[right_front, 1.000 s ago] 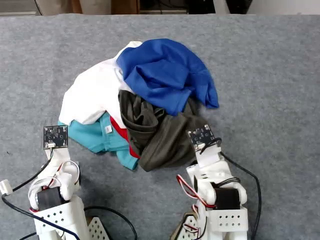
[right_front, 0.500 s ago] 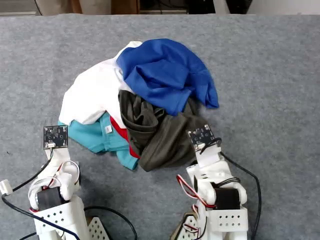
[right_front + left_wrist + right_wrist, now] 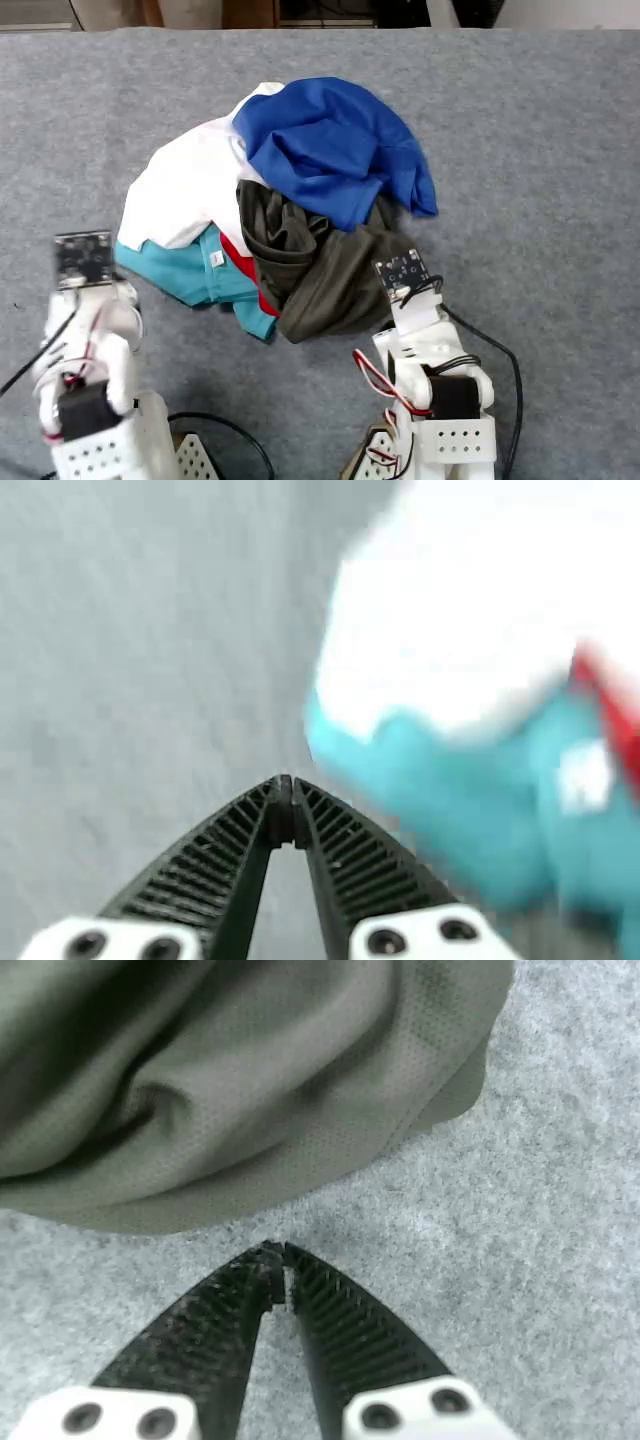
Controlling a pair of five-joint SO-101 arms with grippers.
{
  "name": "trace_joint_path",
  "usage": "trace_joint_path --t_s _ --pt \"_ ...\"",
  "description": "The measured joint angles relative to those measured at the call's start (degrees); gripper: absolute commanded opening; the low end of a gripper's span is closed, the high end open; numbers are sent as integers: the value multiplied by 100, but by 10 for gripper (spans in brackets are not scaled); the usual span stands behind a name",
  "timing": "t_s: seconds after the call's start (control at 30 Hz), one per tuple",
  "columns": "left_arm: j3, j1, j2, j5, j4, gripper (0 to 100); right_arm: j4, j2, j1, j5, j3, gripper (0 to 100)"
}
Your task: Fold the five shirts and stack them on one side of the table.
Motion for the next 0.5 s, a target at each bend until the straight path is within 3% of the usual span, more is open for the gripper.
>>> trace_joint_path --t_s 0.23,0.37,0.5 --pt "-1116 0 26 0 -413 26 0 0 0 0 0 5" --pt "-2084 -9 686 0 -132 64 0 0 0 0 0 5" --pt "-3481 -9 2312 0 651 71 0 0 0 0 0 5"
